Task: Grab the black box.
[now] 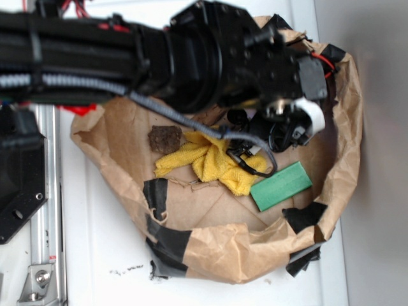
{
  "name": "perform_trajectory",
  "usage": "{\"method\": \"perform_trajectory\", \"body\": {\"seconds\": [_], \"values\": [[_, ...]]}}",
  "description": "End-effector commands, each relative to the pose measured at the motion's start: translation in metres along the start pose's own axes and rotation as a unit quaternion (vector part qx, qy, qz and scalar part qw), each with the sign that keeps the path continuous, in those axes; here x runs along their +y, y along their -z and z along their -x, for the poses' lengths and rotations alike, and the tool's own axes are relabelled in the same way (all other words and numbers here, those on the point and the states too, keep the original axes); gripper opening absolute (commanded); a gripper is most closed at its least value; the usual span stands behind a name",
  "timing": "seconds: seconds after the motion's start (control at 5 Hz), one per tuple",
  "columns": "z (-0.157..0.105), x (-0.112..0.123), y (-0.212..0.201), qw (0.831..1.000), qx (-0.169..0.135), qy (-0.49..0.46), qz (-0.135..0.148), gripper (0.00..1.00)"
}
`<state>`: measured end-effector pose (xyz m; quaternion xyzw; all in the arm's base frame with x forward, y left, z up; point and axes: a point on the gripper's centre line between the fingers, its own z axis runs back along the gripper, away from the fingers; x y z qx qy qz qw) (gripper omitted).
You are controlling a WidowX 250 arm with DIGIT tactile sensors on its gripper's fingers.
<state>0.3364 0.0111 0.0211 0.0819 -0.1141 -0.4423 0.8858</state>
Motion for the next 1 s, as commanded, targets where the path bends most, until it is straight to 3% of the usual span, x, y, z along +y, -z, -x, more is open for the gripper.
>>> {"method": "perform_trajectory", "body": {"seconds": [0.0, 0.2, 0.4, 0.6, 0.8], "values": [[0.008, -0.024, -0.104, 0.991, 0.027, -0.120, -0.054, 0.00], [0.011, -0.028, -0.151, 0.979, 0.042, -0.193, -0.044, 0.00], [0.009, -0.027, -0.166, 0.962, 0.052, -0.269, -0.023, 0.00], [0.008, -0.021, -0.162, 0.941, 0.071, -0.328, 0.041, 0.00], [0.003, -0.023, -0.161, 0.930, 0.109, -0.351, 0.024, 0.00]]}}
